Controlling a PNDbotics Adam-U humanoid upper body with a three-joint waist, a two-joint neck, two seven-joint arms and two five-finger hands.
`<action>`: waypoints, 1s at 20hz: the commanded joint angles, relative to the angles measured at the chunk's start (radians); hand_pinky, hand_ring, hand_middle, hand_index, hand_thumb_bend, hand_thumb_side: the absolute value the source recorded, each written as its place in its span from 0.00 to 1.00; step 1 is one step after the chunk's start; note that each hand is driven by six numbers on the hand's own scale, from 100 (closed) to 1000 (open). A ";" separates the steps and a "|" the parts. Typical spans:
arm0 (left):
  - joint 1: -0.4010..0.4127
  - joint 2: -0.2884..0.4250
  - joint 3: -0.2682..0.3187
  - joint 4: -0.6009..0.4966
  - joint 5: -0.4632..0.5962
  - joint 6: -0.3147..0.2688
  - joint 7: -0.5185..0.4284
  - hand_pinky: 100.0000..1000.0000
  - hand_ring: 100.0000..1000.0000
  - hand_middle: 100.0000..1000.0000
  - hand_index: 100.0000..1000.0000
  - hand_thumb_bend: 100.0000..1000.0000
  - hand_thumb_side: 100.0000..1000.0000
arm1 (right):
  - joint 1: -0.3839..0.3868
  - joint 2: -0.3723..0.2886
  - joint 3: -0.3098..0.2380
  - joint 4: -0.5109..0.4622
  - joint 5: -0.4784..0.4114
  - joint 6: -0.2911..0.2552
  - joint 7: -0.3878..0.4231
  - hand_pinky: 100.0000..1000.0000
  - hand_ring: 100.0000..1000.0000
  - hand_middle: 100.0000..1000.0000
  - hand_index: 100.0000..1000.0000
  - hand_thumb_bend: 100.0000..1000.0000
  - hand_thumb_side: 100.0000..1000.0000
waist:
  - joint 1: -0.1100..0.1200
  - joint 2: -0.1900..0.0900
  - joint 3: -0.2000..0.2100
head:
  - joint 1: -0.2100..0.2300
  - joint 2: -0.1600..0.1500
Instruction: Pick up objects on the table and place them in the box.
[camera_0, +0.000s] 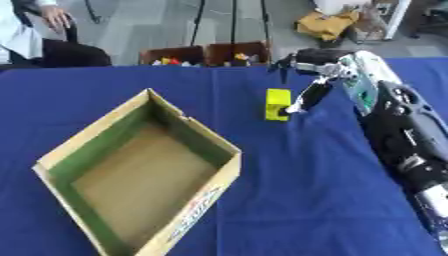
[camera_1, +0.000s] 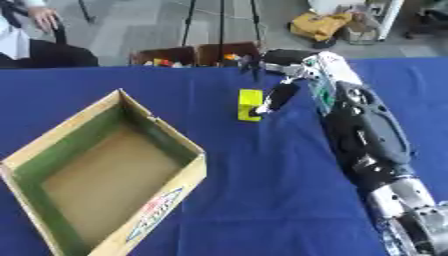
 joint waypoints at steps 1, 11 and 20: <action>-0.008 0.010 0.000 -0.017 -0.004 -0.004 -0.009 0.72 0.63 0.83 0.95 0.00 1.00 | -0.021 -0.027 0.003 -0.015 0.030 0.008 -0.004 0.86 0.93 0.77 0.92 0.52 0.34 | -0.012 0.000 0.003 | -0.006 -0.015; -0.014 0.001 -0.001 -0.017 -0.008 -0.003 -0.019 0.72 0.63 0.83 0.95 0.00 1.00 | -0.016 -0.016 0.015 -0.002 0.143 0.076 -0.106 0.82 0.90 0.85 0.89 0.53 0.37 | -0.013 0.016 0.014 | -0.017 -0.023; -0.017 -0.003 -0.002 -0.017 -0.011 0.001 -0.025 0.72 0.62 0.83 0.95 0.00 1.00 | -0.017 0.010 0.012 0.013 0.219 0.147 -0.178 0.77 0.85 0.46 0.83 0.48 0.35 | -0.013 0.020 0.015 | -0.023 -0.026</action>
